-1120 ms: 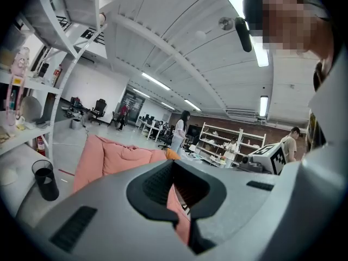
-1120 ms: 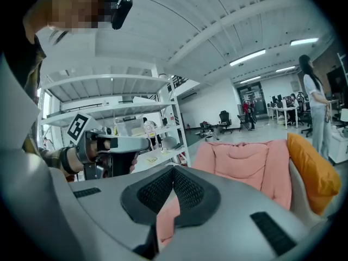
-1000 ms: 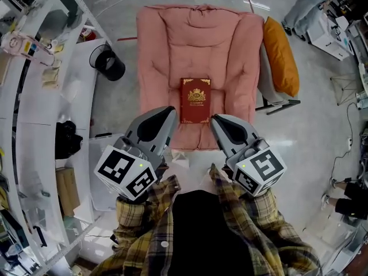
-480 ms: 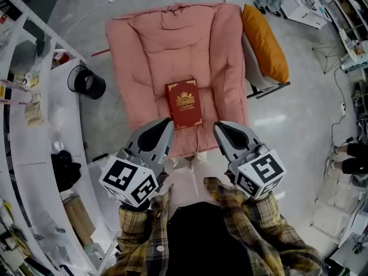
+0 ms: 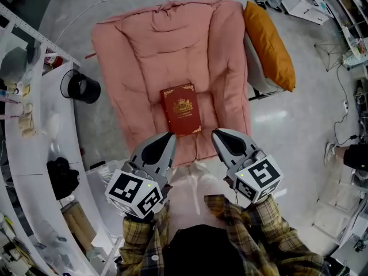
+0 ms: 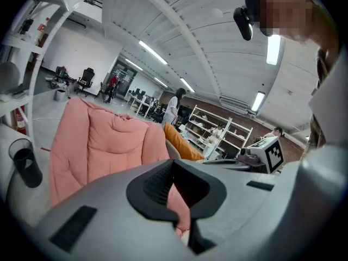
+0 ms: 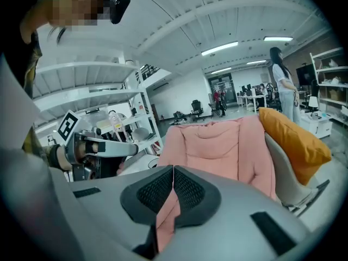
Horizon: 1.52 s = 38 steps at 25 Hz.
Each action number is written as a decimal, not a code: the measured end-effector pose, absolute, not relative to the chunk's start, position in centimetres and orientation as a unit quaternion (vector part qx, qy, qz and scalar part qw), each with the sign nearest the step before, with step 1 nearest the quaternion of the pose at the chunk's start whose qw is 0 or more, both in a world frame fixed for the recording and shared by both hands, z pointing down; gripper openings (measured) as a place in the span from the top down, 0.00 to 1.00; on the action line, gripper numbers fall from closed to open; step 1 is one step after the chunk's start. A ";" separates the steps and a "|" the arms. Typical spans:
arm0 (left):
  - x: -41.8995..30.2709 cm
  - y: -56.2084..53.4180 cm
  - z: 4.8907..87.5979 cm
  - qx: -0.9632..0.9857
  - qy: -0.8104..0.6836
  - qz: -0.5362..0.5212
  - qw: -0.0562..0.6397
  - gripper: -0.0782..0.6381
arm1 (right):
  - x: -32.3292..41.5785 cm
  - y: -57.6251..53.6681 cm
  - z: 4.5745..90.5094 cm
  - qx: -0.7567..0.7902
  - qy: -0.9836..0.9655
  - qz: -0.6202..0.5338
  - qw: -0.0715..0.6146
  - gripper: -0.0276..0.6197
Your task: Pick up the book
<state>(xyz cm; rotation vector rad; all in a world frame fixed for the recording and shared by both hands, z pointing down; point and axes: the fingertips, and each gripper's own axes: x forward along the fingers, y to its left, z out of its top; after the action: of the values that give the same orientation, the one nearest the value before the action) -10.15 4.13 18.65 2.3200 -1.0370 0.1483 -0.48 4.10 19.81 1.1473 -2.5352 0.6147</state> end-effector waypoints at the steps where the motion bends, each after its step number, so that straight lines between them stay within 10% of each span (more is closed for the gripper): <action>1: -10.0 3.8 19.3 0.869 -0.391 0.059 0.297 0.88 | -0.4 3.5 20.6 0.395 -0.881 0.216 0.146 0.93; 19: -6.7 -2.1 32.9 0.846 -0.400 0.091 0.340 0.89 | 1.2 -4.6 36.5 0.364 -0.868 0.300 0.157 0.91; 38: -5.6 -4.1 46.7 0.824 -0.376 0.139 0.401 0.88 | 0.9 -11.6 57.6 0.304 -0.819 0.438 0.211 0.54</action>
<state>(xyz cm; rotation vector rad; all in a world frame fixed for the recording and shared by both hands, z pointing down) -5.59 -4.14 46.71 2.0838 -0.9502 0.3511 0.89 -11.61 57.56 0.8439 -2.2773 1.2169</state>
